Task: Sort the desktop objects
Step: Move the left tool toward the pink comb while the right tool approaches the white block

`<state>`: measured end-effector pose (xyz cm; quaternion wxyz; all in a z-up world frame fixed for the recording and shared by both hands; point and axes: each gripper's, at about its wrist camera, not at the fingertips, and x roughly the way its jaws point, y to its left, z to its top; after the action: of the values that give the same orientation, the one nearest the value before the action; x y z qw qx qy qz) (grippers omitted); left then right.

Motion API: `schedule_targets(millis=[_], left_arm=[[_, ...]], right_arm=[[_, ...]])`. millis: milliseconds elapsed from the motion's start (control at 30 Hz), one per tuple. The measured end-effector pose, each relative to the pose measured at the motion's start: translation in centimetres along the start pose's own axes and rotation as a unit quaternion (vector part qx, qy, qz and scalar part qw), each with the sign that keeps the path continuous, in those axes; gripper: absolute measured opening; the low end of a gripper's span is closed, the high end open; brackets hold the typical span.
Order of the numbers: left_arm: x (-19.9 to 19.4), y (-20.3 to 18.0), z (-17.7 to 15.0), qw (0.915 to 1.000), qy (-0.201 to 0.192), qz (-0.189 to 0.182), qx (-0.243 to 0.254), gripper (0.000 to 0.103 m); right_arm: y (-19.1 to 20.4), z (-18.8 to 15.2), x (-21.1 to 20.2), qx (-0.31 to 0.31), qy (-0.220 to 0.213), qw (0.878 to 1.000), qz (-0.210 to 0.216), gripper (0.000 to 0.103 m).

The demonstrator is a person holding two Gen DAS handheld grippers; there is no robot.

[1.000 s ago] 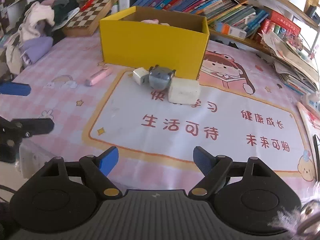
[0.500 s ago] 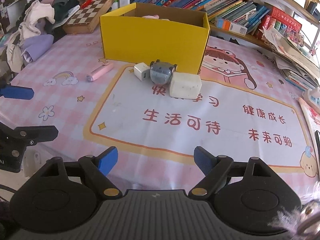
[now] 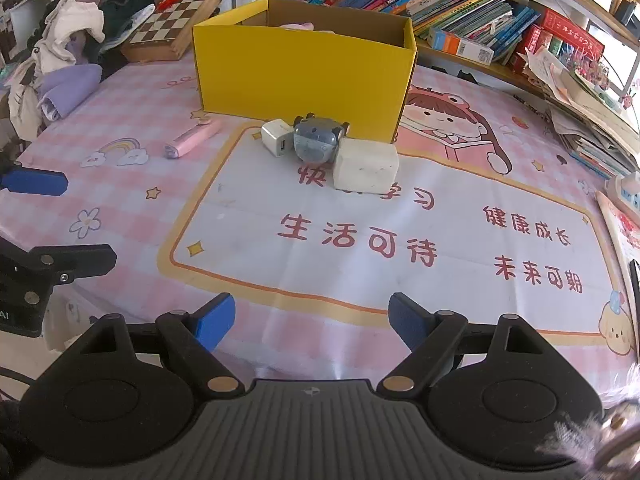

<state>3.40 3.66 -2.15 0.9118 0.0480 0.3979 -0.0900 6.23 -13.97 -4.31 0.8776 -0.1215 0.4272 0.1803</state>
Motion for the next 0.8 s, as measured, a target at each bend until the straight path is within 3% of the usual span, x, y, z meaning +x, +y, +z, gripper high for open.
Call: schedule_targets(millis=[800], left_arm=[[2.0, 0.5, 2.5, 0.9999, -0.007, 0.009, -0.007, 0.095]], right_arm=[[-2.0, 2.6, 1.8, 0.004, -0.003, 1.000, -0.001, 0.083]])
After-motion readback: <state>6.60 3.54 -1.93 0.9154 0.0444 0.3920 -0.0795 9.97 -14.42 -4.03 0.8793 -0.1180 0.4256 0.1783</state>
